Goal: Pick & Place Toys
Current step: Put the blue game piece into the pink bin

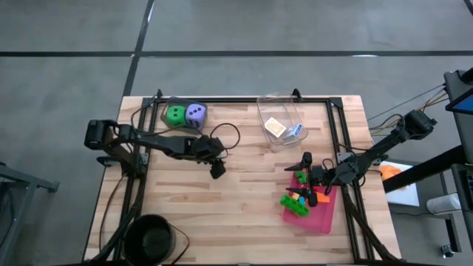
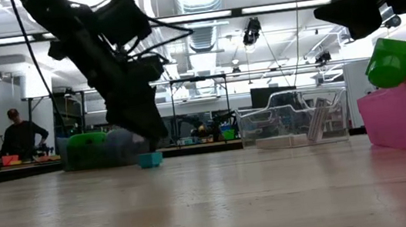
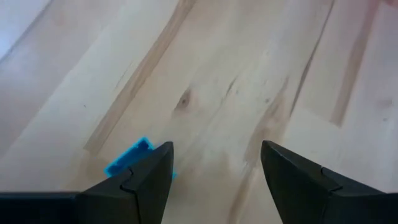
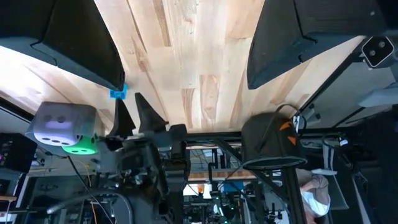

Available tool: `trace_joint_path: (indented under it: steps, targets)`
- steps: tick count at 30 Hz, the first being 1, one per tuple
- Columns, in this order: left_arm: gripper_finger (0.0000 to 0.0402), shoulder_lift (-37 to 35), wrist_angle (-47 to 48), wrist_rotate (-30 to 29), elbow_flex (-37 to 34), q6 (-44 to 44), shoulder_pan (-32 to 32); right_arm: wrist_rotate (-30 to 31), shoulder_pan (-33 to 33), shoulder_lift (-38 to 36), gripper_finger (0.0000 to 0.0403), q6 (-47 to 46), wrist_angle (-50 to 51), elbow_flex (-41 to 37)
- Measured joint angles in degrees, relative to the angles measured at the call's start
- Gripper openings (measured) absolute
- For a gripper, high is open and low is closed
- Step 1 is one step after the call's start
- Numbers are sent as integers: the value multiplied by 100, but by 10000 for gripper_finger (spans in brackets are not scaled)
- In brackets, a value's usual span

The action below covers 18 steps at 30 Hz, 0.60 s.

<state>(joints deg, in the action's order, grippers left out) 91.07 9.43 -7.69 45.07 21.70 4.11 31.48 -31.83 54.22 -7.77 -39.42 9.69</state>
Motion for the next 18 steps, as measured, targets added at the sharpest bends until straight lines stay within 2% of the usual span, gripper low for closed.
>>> trace_joint_path:
  steps: [3,9,18]
  targets:
    - [246,-95,48,-90,2,103,-5,-2,0,0,336,0,0,0]
    - [246,-27,420,-763,1,576,0,-2,0,0,336,-24,0,0]
    - [246,225,431,-1117,-8,691,36,-2,1,21,336,-65,1,0]
